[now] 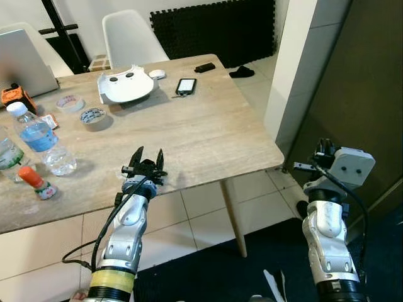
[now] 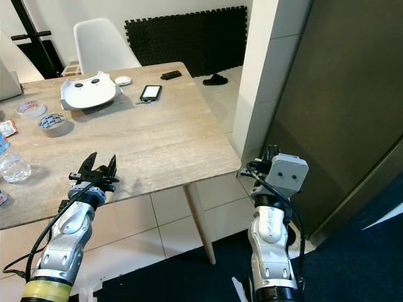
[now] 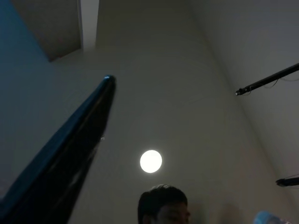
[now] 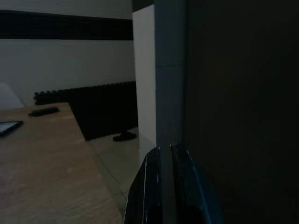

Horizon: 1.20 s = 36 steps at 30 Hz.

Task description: Restocking fridge

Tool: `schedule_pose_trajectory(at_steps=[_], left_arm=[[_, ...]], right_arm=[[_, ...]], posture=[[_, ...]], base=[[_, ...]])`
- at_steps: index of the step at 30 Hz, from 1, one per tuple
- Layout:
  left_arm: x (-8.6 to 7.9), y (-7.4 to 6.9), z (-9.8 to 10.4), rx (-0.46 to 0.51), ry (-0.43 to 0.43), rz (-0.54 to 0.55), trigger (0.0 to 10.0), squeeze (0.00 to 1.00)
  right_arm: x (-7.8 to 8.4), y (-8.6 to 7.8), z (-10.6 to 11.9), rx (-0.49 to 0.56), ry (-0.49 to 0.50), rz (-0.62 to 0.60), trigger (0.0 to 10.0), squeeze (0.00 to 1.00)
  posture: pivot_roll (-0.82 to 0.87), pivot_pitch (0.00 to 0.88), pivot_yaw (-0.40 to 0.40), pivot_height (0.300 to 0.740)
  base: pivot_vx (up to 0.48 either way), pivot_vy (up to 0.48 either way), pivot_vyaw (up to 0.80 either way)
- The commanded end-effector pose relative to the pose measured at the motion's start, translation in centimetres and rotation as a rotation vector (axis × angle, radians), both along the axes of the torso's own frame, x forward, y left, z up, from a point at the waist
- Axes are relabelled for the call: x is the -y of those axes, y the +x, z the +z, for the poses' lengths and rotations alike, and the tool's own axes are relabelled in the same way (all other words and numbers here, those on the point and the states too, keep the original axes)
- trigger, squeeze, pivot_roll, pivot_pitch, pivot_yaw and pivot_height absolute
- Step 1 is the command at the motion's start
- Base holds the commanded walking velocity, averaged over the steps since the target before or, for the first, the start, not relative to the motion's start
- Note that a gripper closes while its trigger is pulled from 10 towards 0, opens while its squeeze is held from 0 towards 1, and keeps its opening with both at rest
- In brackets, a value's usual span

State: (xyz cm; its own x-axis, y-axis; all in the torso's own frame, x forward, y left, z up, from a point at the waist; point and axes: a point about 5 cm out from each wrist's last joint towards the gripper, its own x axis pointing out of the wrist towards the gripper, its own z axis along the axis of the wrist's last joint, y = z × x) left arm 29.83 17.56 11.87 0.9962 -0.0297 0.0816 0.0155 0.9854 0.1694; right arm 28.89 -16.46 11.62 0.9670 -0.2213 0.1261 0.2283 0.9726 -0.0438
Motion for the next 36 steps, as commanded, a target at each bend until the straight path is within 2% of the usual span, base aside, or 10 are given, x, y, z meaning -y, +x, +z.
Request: schedule_pose_trajectory(at_steps=[1,6,12,19,30,36], left_arm=[[-0.1,-0.3,-0.2,-0.004,-0.001,0.015,10.0,0.00],[0.4,-0.3,0.3,0.014,-0.008,0.005,10.0,0.00],[0.5,-0.1,0.2,0.008,0.005,-0.013,10.0,0.00],[0.5,0.2,0.6,0.014,0.006,-0.012,10.0,0.00],[1.2,-0.6,-0.2,-0.010,-0.002,-0.029,10.0,0.00],[1.3,-0.5,-0.2,-0.012,0.001,-0.035,10.0,0.00]], right_arm=[[-0.1,-0.1,-0.4,-0.021,-0.009,0.001,10.0,0.00],[0.5,0.1,-2.6,-0.106,0.029,-0.038,10.0,0.00],[0.1,0.2,-1.1,-0.046,0.044,-0.036,10.0,0.00],[0.1,0.1,-1.3,-0.048,0.044,-0.051,10.0,0.00],[0.3,0.0,-0.9,-0.035,0.057,-0.066,10.0,0.00],[0.2,0.1,-0.8,-0.029,0.055,-0.066,10.0,0.00]], posture=[[0.00,0.073,0.006,0.740],[0.00,0.076,0.003,0.740],[-0.02,0.092,0.031,0.740],[-0.02,0.095,0.038,0.740],[-0.03,0.099,0.039,0.740],[-0.03,0.098,0.039,0.740]], base=[[0.000,0.000,0.00],[0.000,0.000,0.00],[0.000,0.000,0.00],[0.000,0.000,0.00],[0.000,0.000,0.00],[0.000,0.000,0.00]])
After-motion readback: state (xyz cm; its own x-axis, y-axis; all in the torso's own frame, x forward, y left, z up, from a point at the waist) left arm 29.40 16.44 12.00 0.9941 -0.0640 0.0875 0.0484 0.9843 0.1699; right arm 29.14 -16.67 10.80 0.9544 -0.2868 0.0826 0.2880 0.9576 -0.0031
